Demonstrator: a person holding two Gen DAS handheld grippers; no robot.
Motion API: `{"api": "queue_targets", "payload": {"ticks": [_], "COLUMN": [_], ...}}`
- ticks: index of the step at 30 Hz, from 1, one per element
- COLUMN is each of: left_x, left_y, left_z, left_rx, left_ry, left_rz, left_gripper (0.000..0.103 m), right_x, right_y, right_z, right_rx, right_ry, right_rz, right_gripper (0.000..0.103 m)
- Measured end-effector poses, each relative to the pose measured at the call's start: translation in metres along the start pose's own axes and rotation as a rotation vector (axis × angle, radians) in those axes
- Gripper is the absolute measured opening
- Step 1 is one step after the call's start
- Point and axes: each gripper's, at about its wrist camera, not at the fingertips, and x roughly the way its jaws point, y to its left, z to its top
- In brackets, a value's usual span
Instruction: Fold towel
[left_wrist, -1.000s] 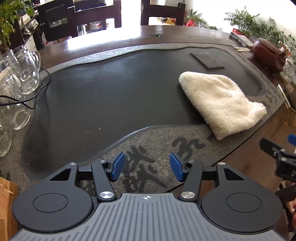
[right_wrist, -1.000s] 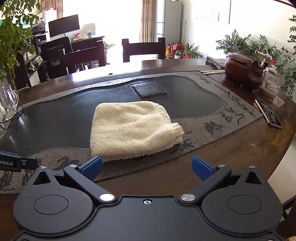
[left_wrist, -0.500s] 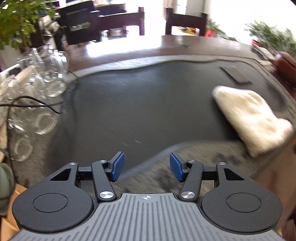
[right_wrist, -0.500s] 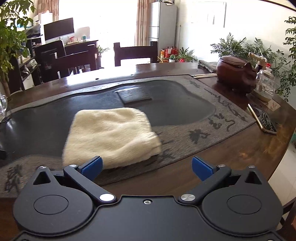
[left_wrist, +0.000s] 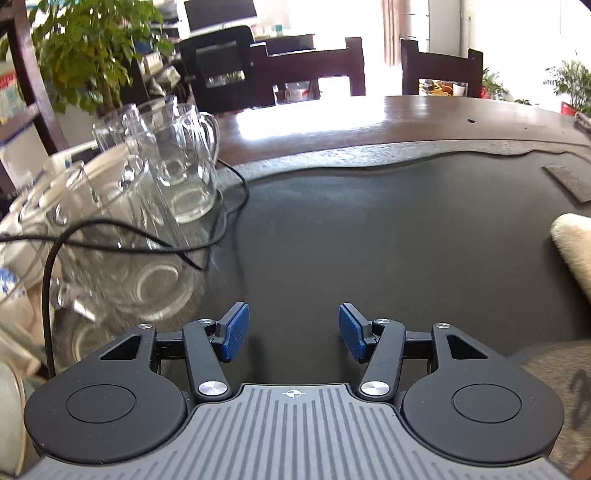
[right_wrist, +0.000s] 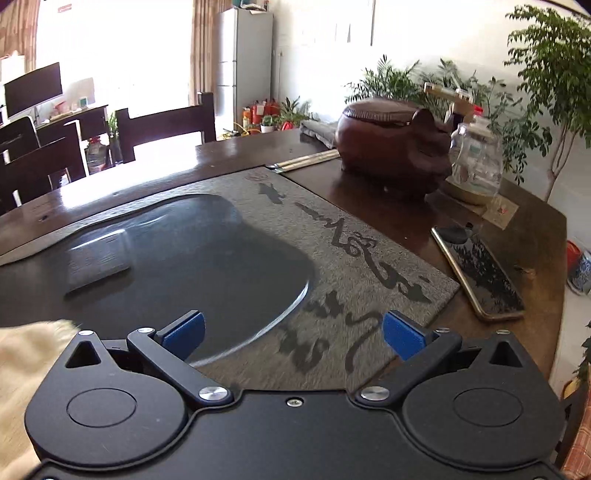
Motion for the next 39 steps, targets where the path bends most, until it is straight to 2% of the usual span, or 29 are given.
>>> {"api": "queue_targets", "payload": {"ticks": [2, 4, 11, 13, 15, 19, 30, 39], "left_x": [0.006, 0.011, 0.019, 0.021, 0.023, 0.024, 0.028, 0.030], "left_y": [0.002, 0.004, 0.005, 0.005, 0.005, 0.006, 0.010, 0.010], "left_z": [0.000, 0.000, 0.000, -0.001, -0.002, -0.005, -0.007, -0.008], "left_rx": [-0.003, -0.003, 0.026, 0.031, 0.032, 0.009, -0.045, -0.038], "left_ry": [-0.007, -0.022, -0.069, -0.082, -0.088, -0.100, -0.089, -0.079], "left_rz": [0.001, 0.005, -0.009, -0.008, -0.018, -0.038, -0.086, -0.105], "left_gripper": [0.057, 0.067, 0.069, 0.074, 0.082, 0.086, 0.095, 0.101], "right_x": [0.028, 0.044, 0.086, 0.094, 0.097, 0.100, 0.102, 0.104], "right_y": [-0.004, -0.006, -0.014, -0.016, -0.017, -0.020, -0.021, -0.022], "right_z": [0.008, 0.012, 0.018, 0.020, 0.021, 0.022, 0.023, 0.024], "right_rx": [-0.021, -0.036, -0.009, -0.029, -0.035, -0.020, -0.008, -0.008], "right_ry": [0.012, 0.020, 0.042, 0.041, 0.042, 0.032, 0.032, 0.032], "right_rz": [-0.027, -0.043, -0.053, -0.046, -0.031, -0.010, 0.017, 0.017], "right_gripper": [0.103, 0.103, 0.103, 0.103, 0.103, 0.103, 0.103, 0.103]}}
